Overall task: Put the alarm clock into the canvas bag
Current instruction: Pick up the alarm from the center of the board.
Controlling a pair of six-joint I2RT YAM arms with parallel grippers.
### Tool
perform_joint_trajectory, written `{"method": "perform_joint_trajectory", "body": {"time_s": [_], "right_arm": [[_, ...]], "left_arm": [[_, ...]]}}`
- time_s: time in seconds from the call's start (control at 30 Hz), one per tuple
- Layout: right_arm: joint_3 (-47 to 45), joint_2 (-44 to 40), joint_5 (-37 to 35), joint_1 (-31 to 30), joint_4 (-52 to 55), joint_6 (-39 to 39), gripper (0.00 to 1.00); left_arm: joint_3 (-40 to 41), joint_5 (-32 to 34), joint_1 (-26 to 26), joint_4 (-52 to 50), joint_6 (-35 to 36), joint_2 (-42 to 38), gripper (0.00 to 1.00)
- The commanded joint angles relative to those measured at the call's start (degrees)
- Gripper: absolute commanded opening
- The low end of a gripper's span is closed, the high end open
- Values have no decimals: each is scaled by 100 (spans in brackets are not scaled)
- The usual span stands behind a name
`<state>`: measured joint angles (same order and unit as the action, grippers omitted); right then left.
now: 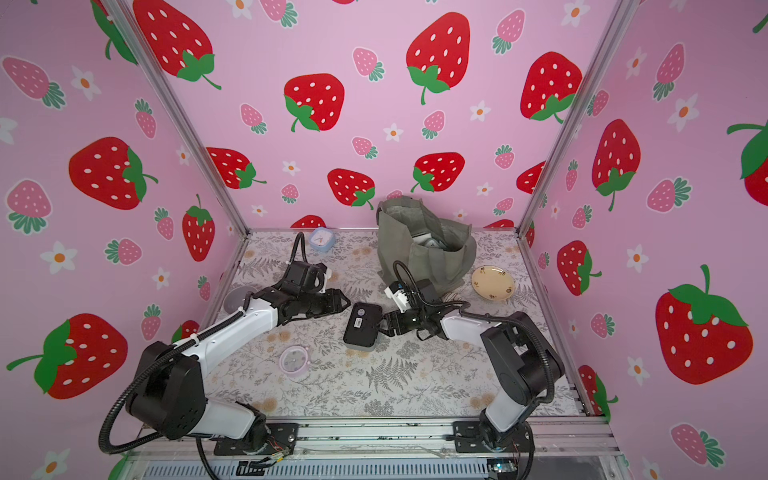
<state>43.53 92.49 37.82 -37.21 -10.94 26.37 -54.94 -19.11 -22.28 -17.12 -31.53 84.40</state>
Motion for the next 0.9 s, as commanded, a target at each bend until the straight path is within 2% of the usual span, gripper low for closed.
{"method": "perform_joint_trajectory", "body": {"time_s": [0.0,0.1,0.23,0.5,0.63,0.8,0.87], "right_arm": [[-304,-307,-341,-9,-372,825,61],[-465,-340,-589,-113,-592,1281,54],[-485,-130,-831,-270,-936,1929,52],[-498,341,-1498,-512,-1525,3075,53],[-440,527,-1677,-675,-1596,3268,51],[-352,681,-1851,-786,-1563,3364,37],[-336,712,-1931,-811,-1504,3381,35]], "left_arm": [[132,-686,75,683,-118,189,61],[187,-840,119,793,-100,354,59],[313,-989,200,939,-45,434,55],[618,-1074,319,1256,10,351,54],[854,-1305,318,1735,-209,487,52],[994,-1461,314,1982,-223,604,51],[1032,-1469,313,2028,-231,612,51]]}}
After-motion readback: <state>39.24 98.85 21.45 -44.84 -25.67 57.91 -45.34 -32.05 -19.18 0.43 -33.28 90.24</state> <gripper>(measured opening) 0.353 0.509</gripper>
